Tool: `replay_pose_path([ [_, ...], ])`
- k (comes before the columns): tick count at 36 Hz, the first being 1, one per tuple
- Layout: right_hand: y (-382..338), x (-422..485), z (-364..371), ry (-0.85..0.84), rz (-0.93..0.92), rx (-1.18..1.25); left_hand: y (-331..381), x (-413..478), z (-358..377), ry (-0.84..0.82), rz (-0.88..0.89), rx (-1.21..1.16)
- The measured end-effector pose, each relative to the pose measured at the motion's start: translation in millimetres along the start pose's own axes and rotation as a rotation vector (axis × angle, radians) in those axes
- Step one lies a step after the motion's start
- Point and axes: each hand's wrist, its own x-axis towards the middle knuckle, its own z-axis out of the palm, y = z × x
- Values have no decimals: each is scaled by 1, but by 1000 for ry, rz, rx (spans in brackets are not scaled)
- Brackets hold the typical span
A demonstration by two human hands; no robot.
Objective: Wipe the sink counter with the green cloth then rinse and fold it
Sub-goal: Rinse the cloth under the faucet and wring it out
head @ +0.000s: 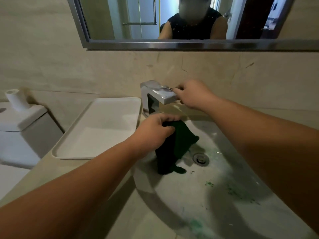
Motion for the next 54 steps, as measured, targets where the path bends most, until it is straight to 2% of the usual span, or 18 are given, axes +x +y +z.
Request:
replay_pose_path([
  [4, 2, 7, 7, 19, -61, -118, 2, 18, -3, -19, 2, 27],
  [10, 10, 11, 3, -13, -130, -116, 9, 44, -10, -59, 33, 146],
  [16, 24, 27, 1, 13, -88, -121, 10, 59, -14, -117, 109, 105],
  [20, 25, 25, 4, -28, -43, -79, 2, 66, -16, -109, 117, 83],
  [22, 30, 22, 6, -87, 35, 72, -2, 67, -16, -110, 105, 46],
  [25, 48, 10, 11, -269, 136, 261, -6, 65, -16, -127, 78, -51],
  [29, 68, -17, 6, -458, 159, 529, -5, 59, -15, -155, 40, -256],
  [32, 74, -34, -1, -539, 132, 569, -4, 55, -14, -166, 21, -389],
  [35, 77, -45, -7, -483, 160, 599, -5, 53, -15, -150, 17, -372],
  [39, 77, -53, -22, -315, 261, 728, -6, 47, -15, -52, -4, -106],
  [42, 70, -58, -31, -272, 262, 797, -1, 39, -15, -138, -50, 52],
  [48, 40, -68, -35, -286, 142, 745, 11, 34, -8, -362, -71, -68],
  [54, 30, -66, -27, -275, 135, 735, 18, 37, -10, -255, -32, 48],
])
